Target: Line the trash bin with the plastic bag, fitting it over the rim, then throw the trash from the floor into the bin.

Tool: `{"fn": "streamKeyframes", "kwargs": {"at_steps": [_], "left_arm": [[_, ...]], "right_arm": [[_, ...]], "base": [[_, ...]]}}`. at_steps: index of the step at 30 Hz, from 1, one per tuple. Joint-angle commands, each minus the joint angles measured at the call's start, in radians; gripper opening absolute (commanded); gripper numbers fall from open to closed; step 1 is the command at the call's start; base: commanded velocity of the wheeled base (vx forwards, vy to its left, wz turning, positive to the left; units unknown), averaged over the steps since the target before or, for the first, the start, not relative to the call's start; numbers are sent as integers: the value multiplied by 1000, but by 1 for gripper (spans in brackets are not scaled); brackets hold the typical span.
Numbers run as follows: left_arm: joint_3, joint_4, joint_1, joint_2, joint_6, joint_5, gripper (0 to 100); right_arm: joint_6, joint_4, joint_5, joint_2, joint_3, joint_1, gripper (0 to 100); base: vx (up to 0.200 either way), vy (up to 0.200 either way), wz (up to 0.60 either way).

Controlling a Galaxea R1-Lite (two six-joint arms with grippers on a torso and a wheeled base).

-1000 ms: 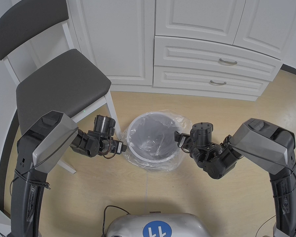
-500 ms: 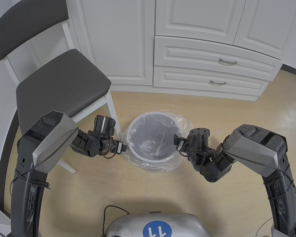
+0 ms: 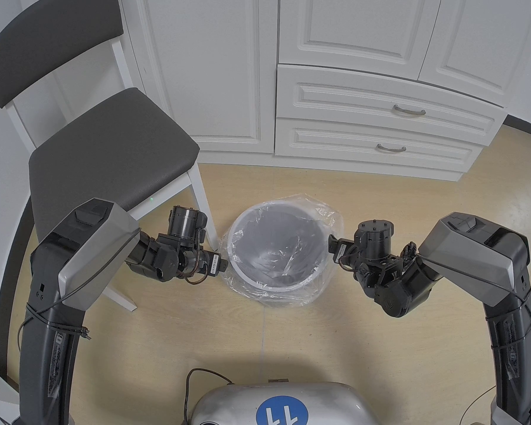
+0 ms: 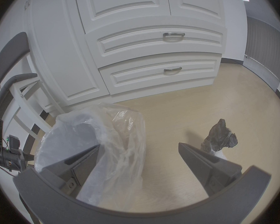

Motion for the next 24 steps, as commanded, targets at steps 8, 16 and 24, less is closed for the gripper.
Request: {"fn": "streamKeyframes", "kwargs": {"at_steps": [8,16,24], "left_arm": [[0,0,0,-1,0,1,100],[0,0,0,-2,0,1,100],[0,0,0,-4,1,2,100]], "right_arm": [[10,0,10,-23,4,-6,100],[62,3,63,-80,51,21,100],[167,121,130,-48,17,35,100]], "base": [[0,0,0],[0,0,0],[0,0,0]]}}
